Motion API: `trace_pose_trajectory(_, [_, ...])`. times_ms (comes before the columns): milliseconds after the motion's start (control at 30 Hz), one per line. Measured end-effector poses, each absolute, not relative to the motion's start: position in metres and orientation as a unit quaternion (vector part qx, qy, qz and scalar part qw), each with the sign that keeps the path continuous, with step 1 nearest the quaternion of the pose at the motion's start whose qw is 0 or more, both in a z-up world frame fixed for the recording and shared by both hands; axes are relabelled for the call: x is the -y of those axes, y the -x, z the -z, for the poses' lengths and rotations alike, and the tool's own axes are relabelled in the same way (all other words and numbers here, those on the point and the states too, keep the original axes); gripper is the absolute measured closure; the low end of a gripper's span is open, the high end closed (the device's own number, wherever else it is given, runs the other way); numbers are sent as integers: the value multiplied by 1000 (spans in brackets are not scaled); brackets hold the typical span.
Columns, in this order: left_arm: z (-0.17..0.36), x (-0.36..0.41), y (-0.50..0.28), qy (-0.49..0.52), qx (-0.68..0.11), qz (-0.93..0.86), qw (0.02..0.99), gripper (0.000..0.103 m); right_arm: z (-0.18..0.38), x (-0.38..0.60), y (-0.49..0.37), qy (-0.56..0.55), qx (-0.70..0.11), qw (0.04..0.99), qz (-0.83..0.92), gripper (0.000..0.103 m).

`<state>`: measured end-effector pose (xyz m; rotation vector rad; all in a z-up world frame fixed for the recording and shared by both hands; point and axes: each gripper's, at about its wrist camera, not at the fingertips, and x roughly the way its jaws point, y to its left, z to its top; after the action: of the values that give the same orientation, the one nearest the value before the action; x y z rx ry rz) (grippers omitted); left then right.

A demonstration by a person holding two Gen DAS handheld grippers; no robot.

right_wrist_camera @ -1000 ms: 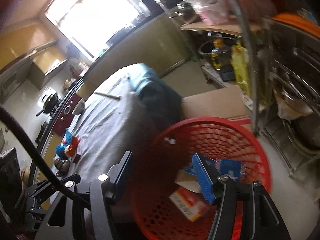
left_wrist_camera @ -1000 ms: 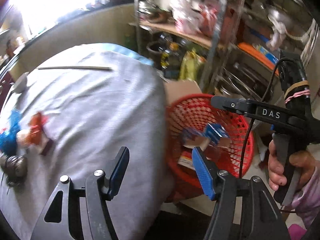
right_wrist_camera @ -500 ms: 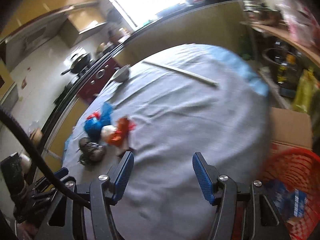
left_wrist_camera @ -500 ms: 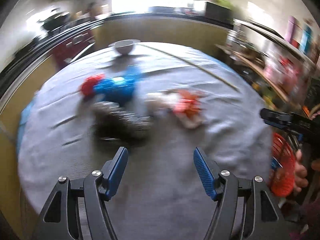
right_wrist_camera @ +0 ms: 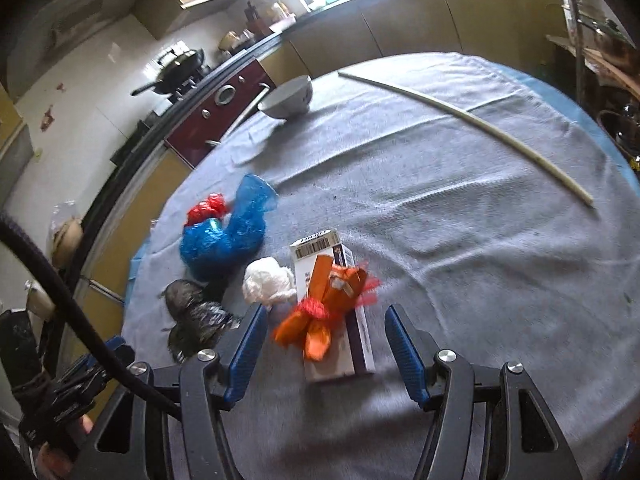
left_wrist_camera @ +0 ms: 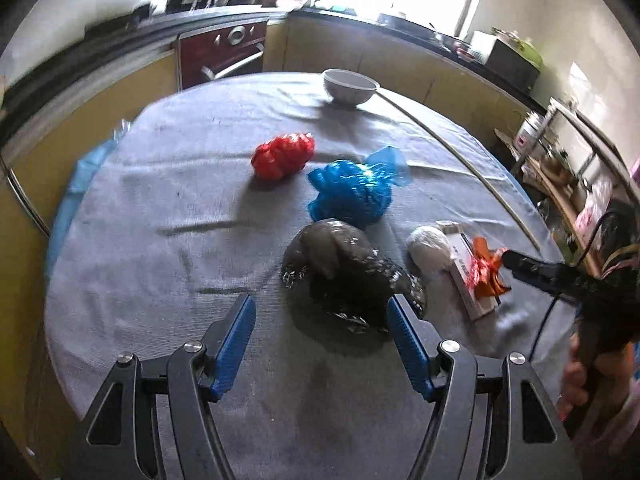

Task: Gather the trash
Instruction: 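Grasp the black plastic bag with left tool while right grasps orange-wrapped item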

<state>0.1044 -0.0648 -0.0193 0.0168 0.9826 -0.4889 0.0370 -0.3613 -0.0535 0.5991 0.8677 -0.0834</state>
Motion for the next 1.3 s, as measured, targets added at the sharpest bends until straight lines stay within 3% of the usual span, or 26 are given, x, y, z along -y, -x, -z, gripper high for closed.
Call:
trace_pose_trajectory(100, [25,64,-117,11,-482,228,846,34,59,360,-52,-278,-426,860,51,39])
trace_pose_trajectory(300, [43,68,-146,67,-525,242,813,34,72,356,-67,-249,-452,854,62,64])
trace_pose_trajectory(433, [48,75,-165,93,-538,242,802,34,74,356,-62,-239,-448,860,57,70])
trace_pose_trajectory(667, [56,100,-178,123,-552,254,785,36,65,362,-37,-232,-422,874,59,71])
trace_pose_trajectory(700, [57,105,-176,122,-550,256,785,39,64,363,-32,-236,-418,875,61,71])
trace_pose_trajectory(767, [60,114,-175,111,-551,259,785,60,66,367,-24,-250,-414,873,60,71])
trace_pose_trajectory(833, [66,122,-173,100,-558,261,781,70,67,368,-17,-259,-413,871,62,71])
trace_pose_trajectory(1067, [62,122,-154,65,-537,288,790,79,70,372,7,-278,-403,870,56,71])
trace_pose_trajectory(1300, [53,89,-126,46,-528,300,794,81,67,374,27,-289,-390,873,48,71])
